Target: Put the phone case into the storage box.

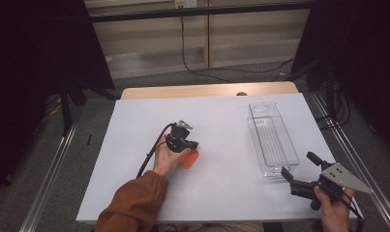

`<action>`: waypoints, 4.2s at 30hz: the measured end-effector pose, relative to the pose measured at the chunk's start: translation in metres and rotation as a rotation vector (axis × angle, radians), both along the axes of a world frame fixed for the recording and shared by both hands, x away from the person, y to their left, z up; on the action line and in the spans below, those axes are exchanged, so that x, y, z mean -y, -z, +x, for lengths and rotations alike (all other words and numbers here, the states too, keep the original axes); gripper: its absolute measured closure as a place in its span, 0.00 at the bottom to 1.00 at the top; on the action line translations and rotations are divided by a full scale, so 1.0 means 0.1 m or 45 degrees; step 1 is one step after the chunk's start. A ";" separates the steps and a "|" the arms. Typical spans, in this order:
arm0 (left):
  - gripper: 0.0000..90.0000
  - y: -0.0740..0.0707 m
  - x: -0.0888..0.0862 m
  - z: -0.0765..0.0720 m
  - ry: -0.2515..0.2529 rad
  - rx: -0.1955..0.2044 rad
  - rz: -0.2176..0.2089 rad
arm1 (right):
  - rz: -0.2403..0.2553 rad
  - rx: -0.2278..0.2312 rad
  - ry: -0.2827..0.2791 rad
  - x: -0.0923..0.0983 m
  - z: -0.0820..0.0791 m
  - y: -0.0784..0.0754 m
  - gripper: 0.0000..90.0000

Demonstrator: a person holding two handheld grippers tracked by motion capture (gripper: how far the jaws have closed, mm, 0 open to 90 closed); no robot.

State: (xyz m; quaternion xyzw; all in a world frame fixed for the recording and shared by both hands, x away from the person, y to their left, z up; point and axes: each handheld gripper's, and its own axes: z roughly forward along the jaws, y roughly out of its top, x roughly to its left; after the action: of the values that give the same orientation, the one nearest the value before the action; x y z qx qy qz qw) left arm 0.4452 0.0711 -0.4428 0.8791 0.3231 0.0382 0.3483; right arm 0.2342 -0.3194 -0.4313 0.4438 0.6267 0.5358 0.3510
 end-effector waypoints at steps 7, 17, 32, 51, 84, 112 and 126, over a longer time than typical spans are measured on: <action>1.00 0.02 -0.07 -0.05 0.010 -0.014 -0.040 | 0.002 0.003 -0.001 0.00 0.00 0.00 0.00; 1.00 0.05 -0.08 -0.14 0.032 -0.007 -0.011 | 0.003 -0.004 -0.003 0.00 0.00 0.00 0.00; 1.00 0.03 -0.11 -0.16 0.056 -0.030 0.010 | 0.007 -0.003 -0.003 0.00 0.00 0.00 0.00; 1.00 0.02 -0.19 -0.23 0.070 -0.054 0.000 | 0.001 -0.008 -0.005 -0.01 0.00 0.00 0.00; 1.00 0.01 -0.28 -0.33 0.052 -0.056 0.005 | 0.006 -0.001 -0.010 -0.01 0.00 0.00 0.00; 1.00 0.01 -0.37 -0.38 0.058 -0.106 -0.019 | 0.000 -0.003 -0.012 -0.01 -0.01 0.00 0.00; 1.00 0.01 -0.46 -0.41 0.061 -0.137 -0.027 | -0.003 -0.001 -0.017 -0.01 0.00 0.01 0.00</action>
State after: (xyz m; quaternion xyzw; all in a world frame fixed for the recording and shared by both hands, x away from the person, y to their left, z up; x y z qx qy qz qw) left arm 0.4045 0.1175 -0.4435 0.8837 0.3206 -0.0208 0.3403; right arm 0.2338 -0.3188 -0.4318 0.4394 0.6305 0.5371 0.3477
